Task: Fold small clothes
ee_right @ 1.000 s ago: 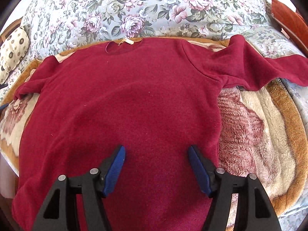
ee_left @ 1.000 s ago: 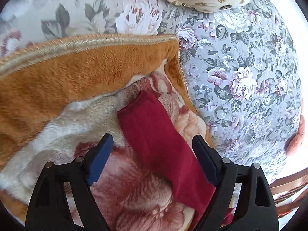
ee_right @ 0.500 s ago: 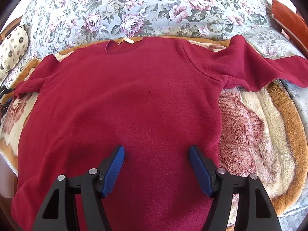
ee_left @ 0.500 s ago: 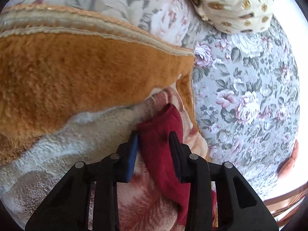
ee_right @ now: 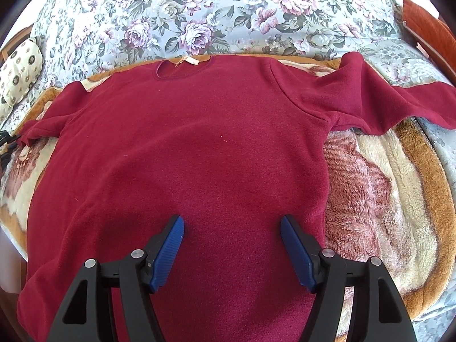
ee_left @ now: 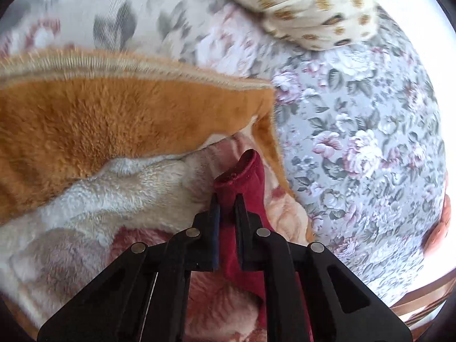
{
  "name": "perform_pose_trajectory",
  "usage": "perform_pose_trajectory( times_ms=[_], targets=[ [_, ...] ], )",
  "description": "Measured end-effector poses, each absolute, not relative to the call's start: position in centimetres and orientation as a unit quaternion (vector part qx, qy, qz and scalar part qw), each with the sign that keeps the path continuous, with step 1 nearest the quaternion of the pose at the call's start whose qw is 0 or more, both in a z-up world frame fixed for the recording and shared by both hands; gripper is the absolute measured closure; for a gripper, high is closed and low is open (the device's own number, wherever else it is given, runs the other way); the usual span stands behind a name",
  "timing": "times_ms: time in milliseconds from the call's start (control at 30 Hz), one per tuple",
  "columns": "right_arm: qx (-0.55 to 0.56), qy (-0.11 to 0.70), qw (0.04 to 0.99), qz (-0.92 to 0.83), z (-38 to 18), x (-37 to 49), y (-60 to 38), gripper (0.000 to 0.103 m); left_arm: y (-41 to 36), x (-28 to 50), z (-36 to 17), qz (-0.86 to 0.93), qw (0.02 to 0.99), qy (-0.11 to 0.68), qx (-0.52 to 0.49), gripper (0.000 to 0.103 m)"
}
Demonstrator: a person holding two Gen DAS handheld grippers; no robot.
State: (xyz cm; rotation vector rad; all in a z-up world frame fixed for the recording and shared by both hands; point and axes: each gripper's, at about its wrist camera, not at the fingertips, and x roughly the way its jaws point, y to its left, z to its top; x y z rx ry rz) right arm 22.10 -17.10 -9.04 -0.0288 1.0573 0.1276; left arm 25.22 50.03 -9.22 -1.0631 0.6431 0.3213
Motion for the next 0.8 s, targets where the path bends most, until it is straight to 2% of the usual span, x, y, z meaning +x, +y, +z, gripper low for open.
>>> perform_pose_trajectory(
  times_ms=[200,367,567,800],
  targets=[
    [-0.004,0.502,0.862,0.063,-8.7,22.0,-17.2,0.034,41.0,24.3,-0.7,0.071,0.878,0.255,-0.399,0.096],
    [0.003,0.502,0.862,0.067,-8.4,22.0,-17.4,0.034,26.5,26.7,3.7,-0.092,0.886,0.261,-0.372,0.096],
    [0.023,0.500,0.863,0.076,-8.1,21.8,-17.9,0.034,9.7,30.3,2.2,-0.175,0.874,0.307,-0.332,0.096],
    [0.080,0.476,0.873,0.067,-7.0,20.9,-20.1,0.035,-0.3,32.3,-3.0,-0.231,0.848,0.369,-0.304,0.096]
  ],
)
